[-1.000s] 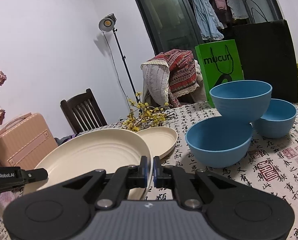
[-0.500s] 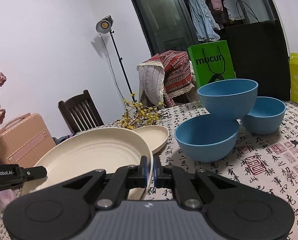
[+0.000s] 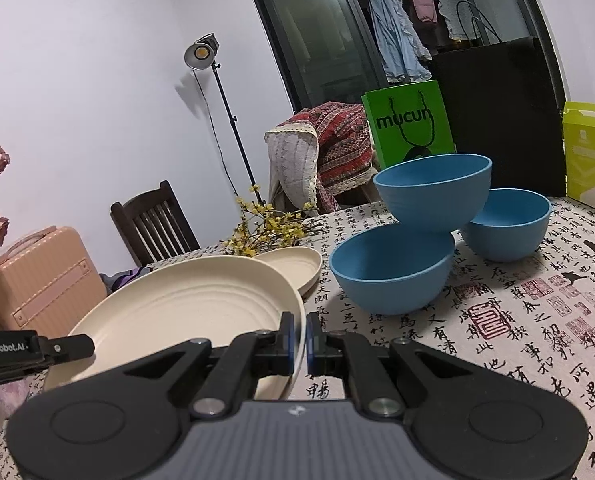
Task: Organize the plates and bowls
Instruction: 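Lower the held cream plates with both grippers onto the table by the bowls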
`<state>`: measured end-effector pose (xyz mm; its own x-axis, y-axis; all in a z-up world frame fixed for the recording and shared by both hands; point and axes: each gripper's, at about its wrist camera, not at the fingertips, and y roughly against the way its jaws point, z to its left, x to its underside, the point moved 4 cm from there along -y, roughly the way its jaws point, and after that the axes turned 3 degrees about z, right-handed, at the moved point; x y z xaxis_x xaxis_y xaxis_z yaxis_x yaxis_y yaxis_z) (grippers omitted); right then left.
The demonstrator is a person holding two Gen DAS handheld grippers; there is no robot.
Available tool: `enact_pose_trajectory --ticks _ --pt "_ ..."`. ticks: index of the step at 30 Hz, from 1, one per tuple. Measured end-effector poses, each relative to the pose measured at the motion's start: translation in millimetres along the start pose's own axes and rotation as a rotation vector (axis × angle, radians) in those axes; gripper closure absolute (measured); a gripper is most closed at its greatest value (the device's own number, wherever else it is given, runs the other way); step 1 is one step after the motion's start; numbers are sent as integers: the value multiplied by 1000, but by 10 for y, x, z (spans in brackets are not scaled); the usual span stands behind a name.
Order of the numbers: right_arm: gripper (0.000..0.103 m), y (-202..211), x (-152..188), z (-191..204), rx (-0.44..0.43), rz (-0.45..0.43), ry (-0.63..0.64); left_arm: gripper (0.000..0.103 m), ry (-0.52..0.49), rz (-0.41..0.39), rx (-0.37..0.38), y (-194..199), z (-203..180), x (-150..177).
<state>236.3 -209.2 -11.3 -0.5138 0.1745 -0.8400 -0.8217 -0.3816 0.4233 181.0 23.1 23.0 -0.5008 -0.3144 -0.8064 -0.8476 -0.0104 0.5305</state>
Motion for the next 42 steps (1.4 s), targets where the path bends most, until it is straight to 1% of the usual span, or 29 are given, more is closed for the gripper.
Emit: enact_pose_trajectory --ticks 17,29,42 --pt "97 120 129 -196 33 0 -4 92 -29 25 40 -73 -119 160" --pt "97 145 244 -390 69 13 -17 92 -43 66 63 -210 -250 317" --pt "97 172 363 -614 104 31 -37 92 -83 113 77 -388 -406 485"
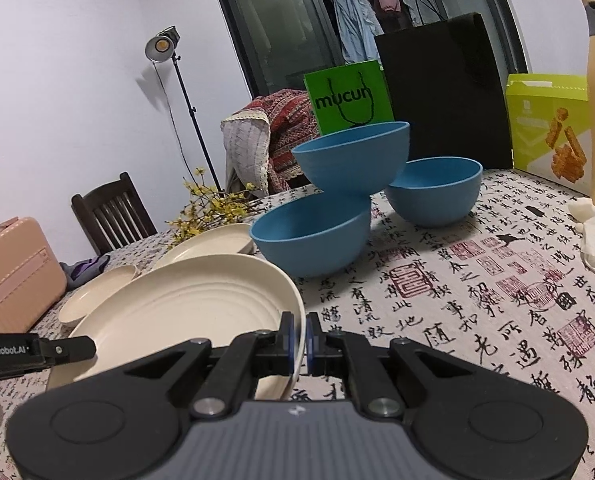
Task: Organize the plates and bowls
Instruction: 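Lower the held cream plates with both grippers onto the table by the bowls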
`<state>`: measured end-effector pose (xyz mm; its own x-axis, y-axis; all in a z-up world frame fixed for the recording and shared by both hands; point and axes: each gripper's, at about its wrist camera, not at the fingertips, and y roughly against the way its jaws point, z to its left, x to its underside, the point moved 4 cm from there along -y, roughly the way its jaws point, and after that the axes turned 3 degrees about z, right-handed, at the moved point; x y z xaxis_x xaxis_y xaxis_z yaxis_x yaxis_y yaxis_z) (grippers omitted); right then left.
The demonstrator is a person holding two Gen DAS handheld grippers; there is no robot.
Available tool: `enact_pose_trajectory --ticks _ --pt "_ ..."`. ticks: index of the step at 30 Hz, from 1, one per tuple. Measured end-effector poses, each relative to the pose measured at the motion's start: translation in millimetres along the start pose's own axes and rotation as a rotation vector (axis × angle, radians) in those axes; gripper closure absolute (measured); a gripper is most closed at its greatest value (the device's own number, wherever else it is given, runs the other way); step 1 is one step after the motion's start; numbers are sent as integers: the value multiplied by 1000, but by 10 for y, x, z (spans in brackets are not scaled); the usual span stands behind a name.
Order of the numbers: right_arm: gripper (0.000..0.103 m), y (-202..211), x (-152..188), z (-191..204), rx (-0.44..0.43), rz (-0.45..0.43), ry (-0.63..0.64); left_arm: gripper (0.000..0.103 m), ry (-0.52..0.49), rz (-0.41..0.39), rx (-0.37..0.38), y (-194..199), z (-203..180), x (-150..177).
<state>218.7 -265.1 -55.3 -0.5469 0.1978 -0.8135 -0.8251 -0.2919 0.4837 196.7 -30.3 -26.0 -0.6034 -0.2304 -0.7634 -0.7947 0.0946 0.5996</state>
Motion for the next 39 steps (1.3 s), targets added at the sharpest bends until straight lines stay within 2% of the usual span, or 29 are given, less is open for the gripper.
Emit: enact_pose_trajectory --ticks 19,39 --pt "97 -105 197 -274 50 43 -21 92 -45 68 4 -293 -150 254" --pt "97 -225 332 -396 58 72 -26 92 -58 104 -9 -458 -166 440"
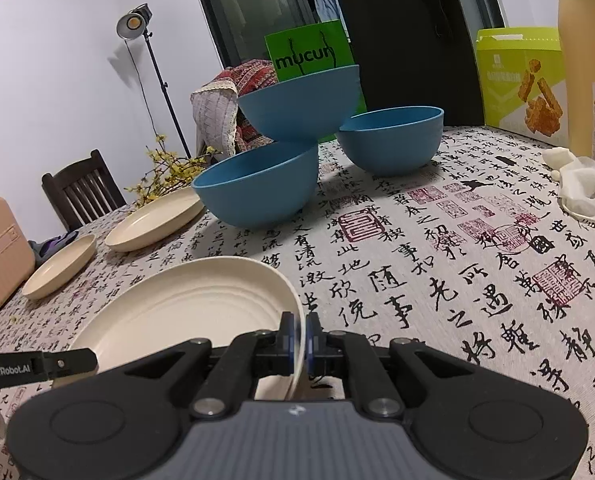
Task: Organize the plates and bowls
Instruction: 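Lower the held cream plates with both grippers onto the table by the bowls, then open the left gripper to release its plate while the right gripper opens too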
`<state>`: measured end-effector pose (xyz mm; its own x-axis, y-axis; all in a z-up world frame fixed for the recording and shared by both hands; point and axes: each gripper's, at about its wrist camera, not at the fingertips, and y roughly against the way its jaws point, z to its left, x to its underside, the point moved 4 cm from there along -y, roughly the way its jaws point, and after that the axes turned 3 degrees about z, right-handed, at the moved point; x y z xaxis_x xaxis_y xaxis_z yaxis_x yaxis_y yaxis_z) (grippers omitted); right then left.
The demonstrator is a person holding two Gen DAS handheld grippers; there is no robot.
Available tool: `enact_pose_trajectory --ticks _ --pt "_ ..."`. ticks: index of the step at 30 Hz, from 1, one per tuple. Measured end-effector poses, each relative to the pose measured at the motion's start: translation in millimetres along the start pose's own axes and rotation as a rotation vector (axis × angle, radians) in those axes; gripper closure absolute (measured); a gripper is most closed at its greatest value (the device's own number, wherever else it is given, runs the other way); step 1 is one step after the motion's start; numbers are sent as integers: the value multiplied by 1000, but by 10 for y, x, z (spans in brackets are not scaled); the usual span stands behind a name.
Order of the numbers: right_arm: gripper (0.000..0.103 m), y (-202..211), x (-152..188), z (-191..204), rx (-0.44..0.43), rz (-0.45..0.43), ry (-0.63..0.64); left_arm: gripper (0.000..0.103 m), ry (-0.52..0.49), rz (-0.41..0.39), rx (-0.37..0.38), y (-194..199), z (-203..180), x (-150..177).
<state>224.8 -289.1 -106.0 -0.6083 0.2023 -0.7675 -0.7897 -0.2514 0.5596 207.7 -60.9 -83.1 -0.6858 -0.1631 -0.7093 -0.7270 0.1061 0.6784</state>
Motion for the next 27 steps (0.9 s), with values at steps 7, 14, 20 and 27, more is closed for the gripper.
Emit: enact_pose_trajectory --ticks 7,14,20,27 --pt "97 3 7 19 7 -5 20 92 -5 -7 4 -10 8 20" --pt "93 8 -2 35 11 -13 27 90 -26 -22 9 6 0 49" --pt "67 110 -64 -11 9 -58 29 53 -39 -102 -9 166 86 6" --pt "0 241 -89 34 10 -120 64 2 -49 -270 22 476 229 -37"
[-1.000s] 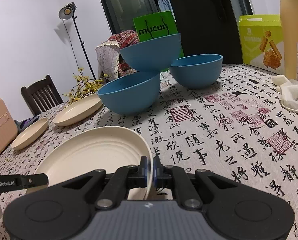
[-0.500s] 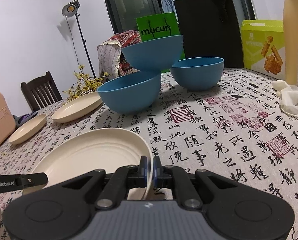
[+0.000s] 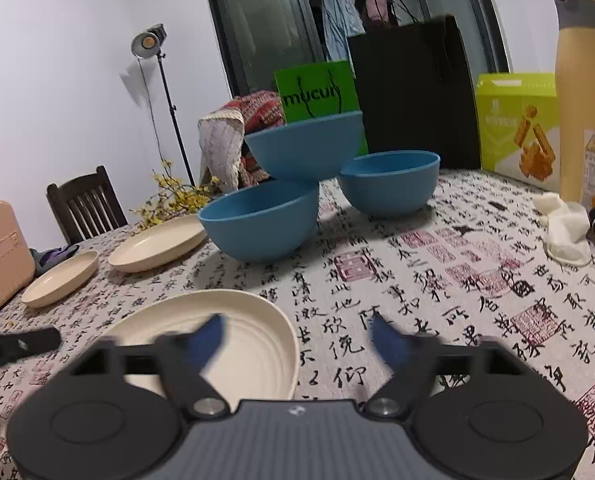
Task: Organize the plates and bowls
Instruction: 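Open the left gripper to release its plate while the right gripper opens too, then move both grippers back toward the two cream plates beside the yellow flowers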
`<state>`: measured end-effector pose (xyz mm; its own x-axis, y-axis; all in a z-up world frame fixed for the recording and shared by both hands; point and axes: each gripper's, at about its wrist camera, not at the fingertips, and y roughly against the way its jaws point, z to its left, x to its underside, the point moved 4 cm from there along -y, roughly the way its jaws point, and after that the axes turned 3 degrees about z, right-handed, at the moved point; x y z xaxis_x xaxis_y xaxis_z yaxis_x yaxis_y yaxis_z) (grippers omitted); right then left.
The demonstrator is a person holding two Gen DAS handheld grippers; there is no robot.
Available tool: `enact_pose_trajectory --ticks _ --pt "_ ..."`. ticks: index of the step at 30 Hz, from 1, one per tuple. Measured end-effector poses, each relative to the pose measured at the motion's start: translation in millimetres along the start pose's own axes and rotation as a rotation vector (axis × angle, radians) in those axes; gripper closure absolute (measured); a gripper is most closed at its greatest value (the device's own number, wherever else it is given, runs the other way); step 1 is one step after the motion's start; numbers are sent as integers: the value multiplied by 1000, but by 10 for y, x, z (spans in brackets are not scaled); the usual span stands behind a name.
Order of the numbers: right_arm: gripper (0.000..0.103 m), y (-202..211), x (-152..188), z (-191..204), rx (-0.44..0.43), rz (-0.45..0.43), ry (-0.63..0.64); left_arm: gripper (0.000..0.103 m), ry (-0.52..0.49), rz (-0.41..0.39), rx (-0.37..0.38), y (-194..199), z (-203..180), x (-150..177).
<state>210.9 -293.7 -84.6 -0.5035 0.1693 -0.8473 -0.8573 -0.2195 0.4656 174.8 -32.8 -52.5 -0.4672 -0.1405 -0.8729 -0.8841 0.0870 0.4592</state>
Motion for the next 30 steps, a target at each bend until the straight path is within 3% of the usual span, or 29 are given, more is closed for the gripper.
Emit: enact_pose_trajectory --ticks 4,10,17,30 --pt "0 57 -10 58 2 -17 18 0 -44 -130 20 203 31 -17" --pt "0 129 -22 171 -8 -43 54 0 -20 -180 49 327 134 -37" --pt "0 194 -84 285 -29 -71 80 0 -59 -154 67 426 257 -65" --pt "0 143 -167 318 -37 -71 73 0 -20 -104 67 445 671 -168"
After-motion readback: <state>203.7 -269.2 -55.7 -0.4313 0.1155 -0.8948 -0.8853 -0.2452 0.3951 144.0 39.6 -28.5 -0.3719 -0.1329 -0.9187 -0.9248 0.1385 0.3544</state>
